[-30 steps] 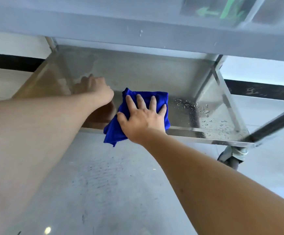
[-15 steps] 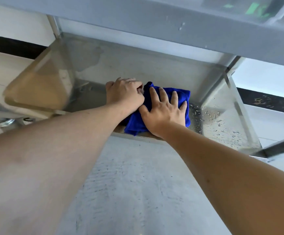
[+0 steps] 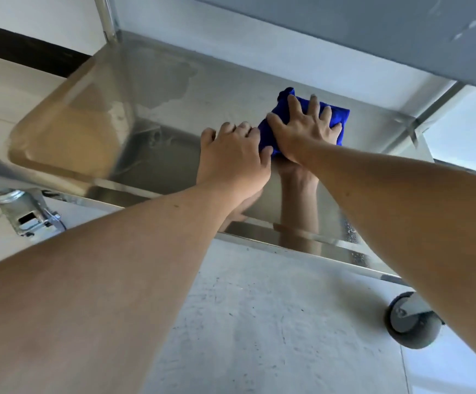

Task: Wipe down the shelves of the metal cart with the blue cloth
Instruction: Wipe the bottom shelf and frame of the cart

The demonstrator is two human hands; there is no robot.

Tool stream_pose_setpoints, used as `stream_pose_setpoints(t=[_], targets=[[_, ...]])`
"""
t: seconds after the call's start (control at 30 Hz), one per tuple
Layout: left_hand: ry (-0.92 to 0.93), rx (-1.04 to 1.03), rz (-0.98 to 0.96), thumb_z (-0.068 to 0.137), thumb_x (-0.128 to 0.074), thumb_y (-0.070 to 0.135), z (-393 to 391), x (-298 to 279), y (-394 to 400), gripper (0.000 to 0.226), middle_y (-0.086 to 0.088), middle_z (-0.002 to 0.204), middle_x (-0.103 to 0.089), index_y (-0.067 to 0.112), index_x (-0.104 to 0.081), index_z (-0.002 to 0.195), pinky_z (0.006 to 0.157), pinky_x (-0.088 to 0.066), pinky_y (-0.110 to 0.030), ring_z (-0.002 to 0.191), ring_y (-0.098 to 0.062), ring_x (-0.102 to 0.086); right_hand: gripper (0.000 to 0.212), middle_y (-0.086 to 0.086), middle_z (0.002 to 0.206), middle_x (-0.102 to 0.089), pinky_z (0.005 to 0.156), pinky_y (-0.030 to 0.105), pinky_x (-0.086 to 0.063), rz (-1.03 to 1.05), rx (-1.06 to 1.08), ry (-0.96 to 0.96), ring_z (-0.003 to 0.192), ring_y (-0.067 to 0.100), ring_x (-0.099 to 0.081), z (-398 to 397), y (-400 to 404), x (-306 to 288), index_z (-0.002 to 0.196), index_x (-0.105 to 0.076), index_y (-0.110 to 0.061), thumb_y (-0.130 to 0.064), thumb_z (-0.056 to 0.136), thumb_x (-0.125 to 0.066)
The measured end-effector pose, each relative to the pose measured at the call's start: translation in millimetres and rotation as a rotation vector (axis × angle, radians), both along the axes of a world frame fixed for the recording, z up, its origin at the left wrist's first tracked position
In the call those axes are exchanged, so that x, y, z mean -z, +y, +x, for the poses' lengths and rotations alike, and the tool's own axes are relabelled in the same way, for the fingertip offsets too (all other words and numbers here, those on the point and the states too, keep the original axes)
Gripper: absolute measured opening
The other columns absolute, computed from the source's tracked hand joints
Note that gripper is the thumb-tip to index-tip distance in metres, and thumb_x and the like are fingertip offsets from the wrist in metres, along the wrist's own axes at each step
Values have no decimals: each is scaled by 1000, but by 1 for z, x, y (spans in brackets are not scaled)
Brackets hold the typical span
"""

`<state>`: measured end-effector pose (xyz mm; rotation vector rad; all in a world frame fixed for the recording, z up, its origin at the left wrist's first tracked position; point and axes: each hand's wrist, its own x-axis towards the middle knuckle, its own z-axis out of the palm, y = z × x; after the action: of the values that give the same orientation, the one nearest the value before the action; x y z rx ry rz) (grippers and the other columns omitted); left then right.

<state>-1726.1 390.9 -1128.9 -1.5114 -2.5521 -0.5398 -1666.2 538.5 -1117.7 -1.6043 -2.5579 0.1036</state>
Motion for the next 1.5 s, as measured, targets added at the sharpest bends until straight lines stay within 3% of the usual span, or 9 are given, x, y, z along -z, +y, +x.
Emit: stream_pose_setpoints(t=[0.13,0.37,0.7,0.9,1.13,1.3,1.4,1.5], targets=[[33,12,-25,94,-28,54,-1,1,0,54,4,131,-56,22,-52,132,101,-33,-47,121,-22,-46,75,12,148,-39,108,61,-18,-17,52,5,138,36,-26,-3,38,-8,143,-34,-44,-79,77,-23],[52,-9,-100,95,-22,55,-1,0,4,59,-1,144,-47,21,-48,137,107,-31,-50,133,-27,-39,74,7,148,-40,108,63,-17,-41,86,-21,139,35,-25,16,64,-11,143,-32,-48,-81,78,-20],[70,-5,-90,93,-20,55,1,-1,5,57,1,132,-54,22,-55,125,99,-34,-47,123,-26,-45,69,5,149,-39,108,62,-15,-46,53,1,144,35,-18,58,19,-5,143,-32,-47,-78,82,-20],[114,-24,-183,95,-23,52,5,-10,6,52,-4,130,-54,21,-55,122,93,-37,-48,116,-32,-49,73,7,154,-33,111,67,-9,-53,13,-23,146,38,-12,102,-19,-4,150,-22,-45,-78,85,-17],[-3,-127,-320,94,-26,45,14,-22,15,43,-3,136,-46,23,-52,120,95,-33,-51,124,-32,-41,76,6,158,-27,112,66,-7,-63,8,-17,146,38,-10,152,-62,1,152,-16,-45,-79,84,-14],[-56,-280,-368,91,-38,30,41,-27,25,45,-6,144,-41,17,-47,133,105,-28,-55,133,-35,-31,76,5,162,-20,114,65,-1,-80,19,-9,149,37,-4,178,-84,0,152,-12,-46,-79,84,-14],[12,-253,-335,89,-43,22,56,-27,32,45,-8,147,-40,18,-47,134,107,-28,-54,135,-35,-31,75,1,164,-17,115,65,0,-91,15,-15,150,34,-1,194,-88,0,152,-9,-49,-81,83,-13],[57,-158,-269,95,-43,32,78,-29,48,38,-11,139,-47,17,-51,130,104,-29,-54,131,-36,-36,75,-5,164,-18,114,66,1,-74,50,-8,152,30,1,217,-88,0,150,-9,-53,-83,81,-12]])
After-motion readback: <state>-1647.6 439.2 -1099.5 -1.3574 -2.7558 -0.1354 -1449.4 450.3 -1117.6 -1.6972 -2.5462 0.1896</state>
